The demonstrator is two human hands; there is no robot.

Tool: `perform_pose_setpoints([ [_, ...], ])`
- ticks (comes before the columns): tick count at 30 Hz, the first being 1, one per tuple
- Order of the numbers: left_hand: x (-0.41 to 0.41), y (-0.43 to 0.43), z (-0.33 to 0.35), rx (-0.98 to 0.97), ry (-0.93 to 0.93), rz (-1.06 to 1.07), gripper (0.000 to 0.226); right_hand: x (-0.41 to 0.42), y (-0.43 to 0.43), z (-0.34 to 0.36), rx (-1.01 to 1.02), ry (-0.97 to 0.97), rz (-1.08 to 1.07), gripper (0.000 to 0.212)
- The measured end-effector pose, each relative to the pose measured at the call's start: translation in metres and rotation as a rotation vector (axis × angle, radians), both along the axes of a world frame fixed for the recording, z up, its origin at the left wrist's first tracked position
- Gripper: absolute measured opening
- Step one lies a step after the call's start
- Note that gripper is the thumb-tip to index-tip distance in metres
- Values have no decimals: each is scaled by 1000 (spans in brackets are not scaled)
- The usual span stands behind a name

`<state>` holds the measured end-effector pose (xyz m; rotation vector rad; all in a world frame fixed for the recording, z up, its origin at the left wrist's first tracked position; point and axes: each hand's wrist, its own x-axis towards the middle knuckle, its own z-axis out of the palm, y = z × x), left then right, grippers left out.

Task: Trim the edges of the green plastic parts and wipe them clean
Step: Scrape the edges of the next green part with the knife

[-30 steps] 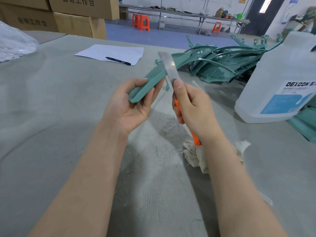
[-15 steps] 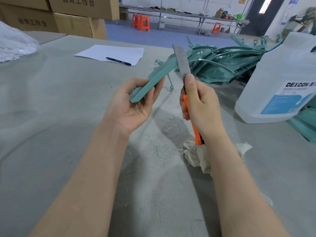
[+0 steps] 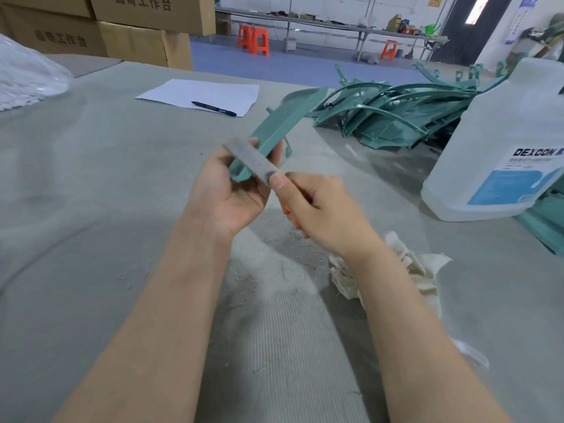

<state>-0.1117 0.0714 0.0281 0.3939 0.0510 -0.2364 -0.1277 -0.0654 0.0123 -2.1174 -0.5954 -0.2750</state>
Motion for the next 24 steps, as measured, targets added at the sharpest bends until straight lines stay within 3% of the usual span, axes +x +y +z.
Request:
perform_pose_setpoints([
  [5,0,1,-2,27,2,28,16,1,-1,0,5,78,62,46],
  [8,2,2,-3,128,-34,56,30,5,-9,2,108,53,-79,47],
  [11,2,3,-5,209,-60,75,14,8,-17,3,226,35,-199,48],
  [18,-2,3,-3,326,-95,88,16,12,-32,8,393,23,-370,50],
  [24,-1,6,-3,330,-114,82,20,11,-31,7,393,41,-308,51],
])
